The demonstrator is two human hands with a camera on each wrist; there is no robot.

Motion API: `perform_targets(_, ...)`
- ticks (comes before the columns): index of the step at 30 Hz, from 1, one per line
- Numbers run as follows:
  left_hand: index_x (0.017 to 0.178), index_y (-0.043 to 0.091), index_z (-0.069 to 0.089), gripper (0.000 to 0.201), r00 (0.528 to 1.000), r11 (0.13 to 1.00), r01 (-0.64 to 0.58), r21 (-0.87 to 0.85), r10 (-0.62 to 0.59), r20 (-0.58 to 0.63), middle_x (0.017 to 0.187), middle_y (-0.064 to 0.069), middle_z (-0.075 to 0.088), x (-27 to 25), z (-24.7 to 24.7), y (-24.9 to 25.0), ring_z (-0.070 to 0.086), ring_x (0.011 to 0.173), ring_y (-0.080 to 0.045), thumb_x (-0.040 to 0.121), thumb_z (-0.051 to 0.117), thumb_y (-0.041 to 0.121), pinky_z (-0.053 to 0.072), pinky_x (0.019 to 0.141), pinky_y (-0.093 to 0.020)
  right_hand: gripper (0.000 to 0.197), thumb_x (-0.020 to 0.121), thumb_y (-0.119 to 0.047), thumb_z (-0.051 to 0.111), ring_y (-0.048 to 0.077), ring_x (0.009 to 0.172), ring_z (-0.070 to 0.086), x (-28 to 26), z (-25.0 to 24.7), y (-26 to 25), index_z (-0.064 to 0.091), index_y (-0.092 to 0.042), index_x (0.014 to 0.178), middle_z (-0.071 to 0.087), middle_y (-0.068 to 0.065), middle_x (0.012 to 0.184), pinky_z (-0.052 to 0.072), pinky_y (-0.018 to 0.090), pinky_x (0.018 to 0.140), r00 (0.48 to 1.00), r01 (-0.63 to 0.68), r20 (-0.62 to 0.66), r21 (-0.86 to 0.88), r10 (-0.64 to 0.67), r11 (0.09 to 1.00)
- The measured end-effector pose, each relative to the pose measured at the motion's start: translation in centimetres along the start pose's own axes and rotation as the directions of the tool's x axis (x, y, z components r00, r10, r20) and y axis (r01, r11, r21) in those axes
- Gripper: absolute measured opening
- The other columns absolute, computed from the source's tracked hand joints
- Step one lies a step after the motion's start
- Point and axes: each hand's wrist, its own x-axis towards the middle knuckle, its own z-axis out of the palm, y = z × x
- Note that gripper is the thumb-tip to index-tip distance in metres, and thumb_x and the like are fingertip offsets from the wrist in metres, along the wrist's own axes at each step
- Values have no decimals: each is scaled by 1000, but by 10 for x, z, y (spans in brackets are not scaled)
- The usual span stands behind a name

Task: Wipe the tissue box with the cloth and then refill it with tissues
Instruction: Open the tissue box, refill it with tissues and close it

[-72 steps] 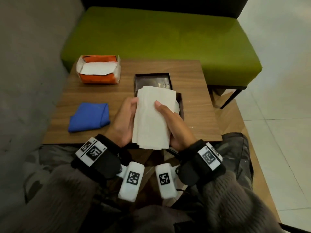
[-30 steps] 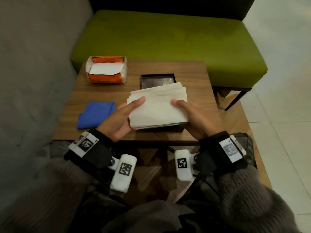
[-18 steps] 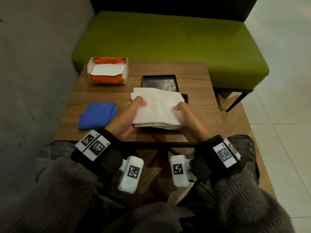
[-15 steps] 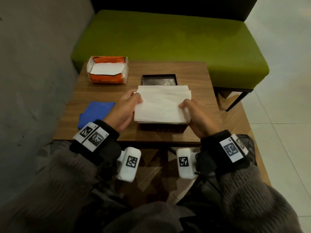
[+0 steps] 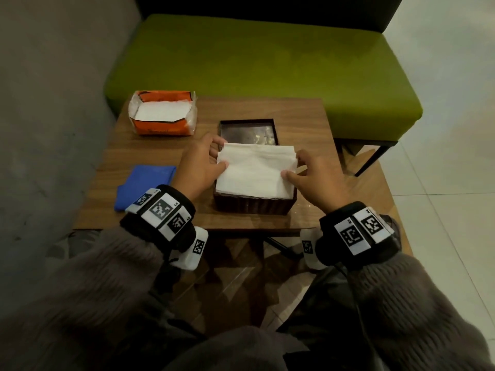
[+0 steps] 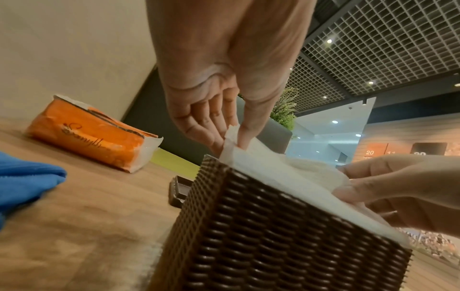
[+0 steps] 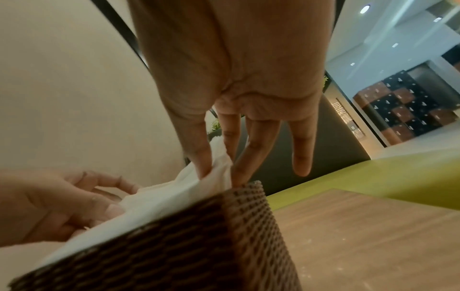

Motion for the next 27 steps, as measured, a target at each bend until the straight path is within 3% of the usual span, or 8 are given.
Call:
perform_targets(3,115,18,51,34,996,991,-14,131,2,88,88,8,53,1,-1,2,53,80,-13,84,64,11,47,75,-28,34,92,-21,61,23,96,60,7,4,-2,54,-8,124,61,7,116,46,28,68,999,49,30,-133,-46,990)
perform_targets(6,123,18,49,43,996,947,-67,315,44,80,112,-3,59,1,0,6,56,99,-20,83,65,18,50,84,-39,46,90,-18,61,32,104,57,8,11,-6,46,-7,132,54,14,123,50,41,84,999,52,-3,-268,-55,962)
perform_targets(9,127,18,46,47,994,891,-102,442,103,23,126,-6,51,-1,2,4,43,119,-25,84,65,21,43,92,-39,64,87,-19,64,35,119,44,1,16,-8,35,-7,142,46,18,130,43,43,96,996,0,-87,-309,-28,951)
perform_targets(11,120,20,52,36,981,846,-194,497,178,81,124,-3,51,-3,3,1,39,119,-23,85,62,22,37,93,-37,67,88,-24,64,32,122,40,-5,19,-12,33,-9,145,44,16,135,39,40,99,995,27,-84,-315,-57,949)
perform_targets(15,117,26,58,27,949,745,-289,601,143,280,127,4,53,-8,8,-4,32,127,-18,90,54,32,26,99,-40,52,95,-38,55,25,131,40,-8,30,-20,45,-16,141,46,8,142,32,40,112,973,223,133,-355,-187,908)
perform_targets(20,126,31,53,38,917,629,-341,699,57,396,136,8,50,-7,14,-13,16,140,-17,94,41,46,18,110,-51,66,97,-59,34,26,146,24,2,45,-23,32,-21,150,24,11,159,12,45,120,931,211,363,-437,-43,874)
perform_targets(24,121,30,57,33,924,733,-320,600,101,370,132,8,53,-2,7,-11,23,138,-17,92,47,43,20,108,-48,68,95,-65,25,27,147,21,5,49,-25,35,-24,148,18,11,161,10,48,121,925,183,380,-437,-4,881)
perform_targets(27,111,25,62,23,979,913,-197,357,166,115,112,4,61,12,-12,-16,48,114,-17,90,53,30,40,94,-41,69,94,-67,28,26,150,12,5,51,-25,32,-27,150,11,7,163,13,49,121,938,198,342,-407,-52,891)
